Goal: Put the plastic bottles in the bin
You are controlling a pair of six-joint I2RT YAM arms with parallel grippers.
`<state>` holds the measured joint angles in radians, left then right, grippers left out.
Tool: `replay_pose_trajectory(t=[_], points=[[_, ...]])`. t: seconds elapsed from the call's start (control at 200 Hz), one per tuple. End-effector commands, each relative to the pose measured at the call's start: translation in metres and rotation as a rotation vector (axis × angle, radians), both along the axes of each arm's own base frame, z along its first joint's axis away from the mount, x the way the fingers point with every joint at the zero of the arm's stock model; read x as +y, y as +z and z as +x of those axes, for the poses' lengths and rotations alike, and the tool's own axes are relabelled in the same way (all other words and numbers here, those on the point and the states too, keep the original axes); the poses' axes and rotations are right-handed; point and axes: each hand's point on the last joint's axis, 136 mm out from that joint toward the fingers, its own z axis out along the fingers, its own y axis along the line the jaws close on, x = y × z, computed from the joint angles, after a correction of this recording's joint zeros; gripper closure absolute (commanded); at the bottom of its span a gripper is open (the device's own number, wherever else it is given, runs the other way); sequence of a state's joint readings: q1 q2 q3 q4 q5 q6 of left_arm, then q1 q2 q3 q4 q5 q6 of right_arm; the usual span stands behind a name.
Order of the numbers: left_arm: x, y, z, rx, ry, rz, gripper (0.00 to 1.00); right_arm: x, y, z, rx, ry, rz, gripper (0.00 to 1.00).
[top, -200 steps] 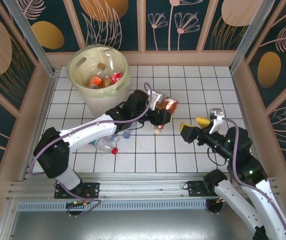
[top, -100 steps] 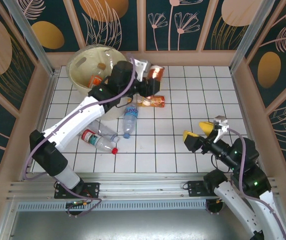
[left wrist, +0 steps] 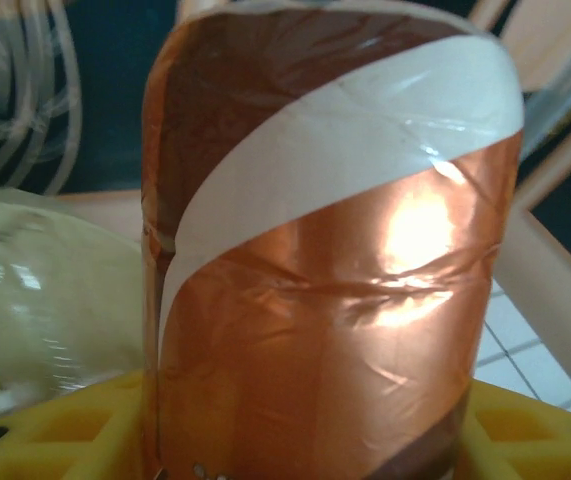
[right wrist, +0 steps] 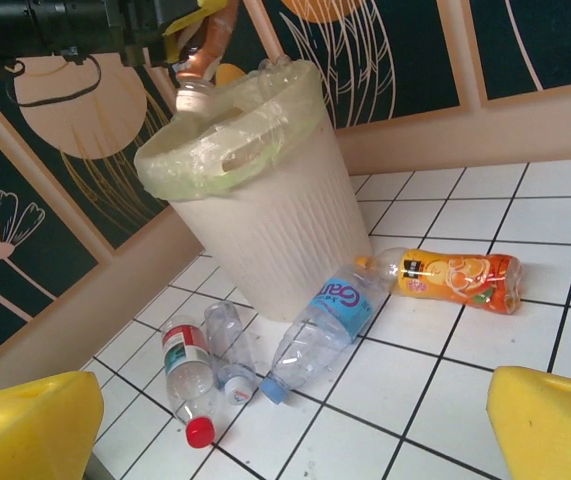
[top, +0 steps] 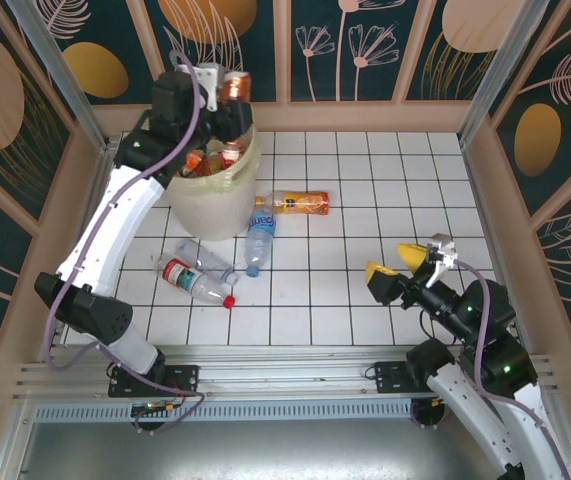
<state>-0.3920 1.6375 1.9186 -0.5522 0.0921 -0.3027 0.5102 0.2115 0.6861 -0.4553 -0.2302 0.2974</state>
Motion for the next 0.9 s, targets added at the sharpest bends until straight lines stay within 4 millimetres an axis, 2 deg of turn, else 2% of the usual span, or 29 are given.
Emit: replay_pose_trajectory(t=[0.0,0.18,0.19,0.225,0.4,0.626,0.896], points=[[0.033,0.004,0.013,-0.007,0.086,0.057,0.44,-0.003,0.009,0.001,-0.038,-0.019,0.028,0.01],[0.065,-0.012,0.038,0.018,0.173,0.094,0.44,-0.004,0.008,0.001,-0.033,-0.020,0.026,0.01],[0.066,-0.022,0.044,0.038,0.177,0.103,0.44,-0.004,0.008,0.001,-0.032,-0.020,0.026,0.01],[0.074,-0.032,0.052,0.057,0.198,0.112,0.44,-0.004,0.007,0.000,-0.031,-0.020,0.025,0.01],[0.110,-0.067,0.074,0.116,0.284,0.109,0.45,-0.005,0.006,0.002,-0.026,-0.030,0.022,0.01],[0.112,-0.106,0.080,0.164,0.298,0.088,0.44,-0.006,0.005,0.003,-0.024,-0.038,0.020,0.01],[0.113,-0.127,0.083,0.221,0.316,0.068,0.36,-0.006,0.003,0.004,-0.017,-0.041,0.018,0.01]])
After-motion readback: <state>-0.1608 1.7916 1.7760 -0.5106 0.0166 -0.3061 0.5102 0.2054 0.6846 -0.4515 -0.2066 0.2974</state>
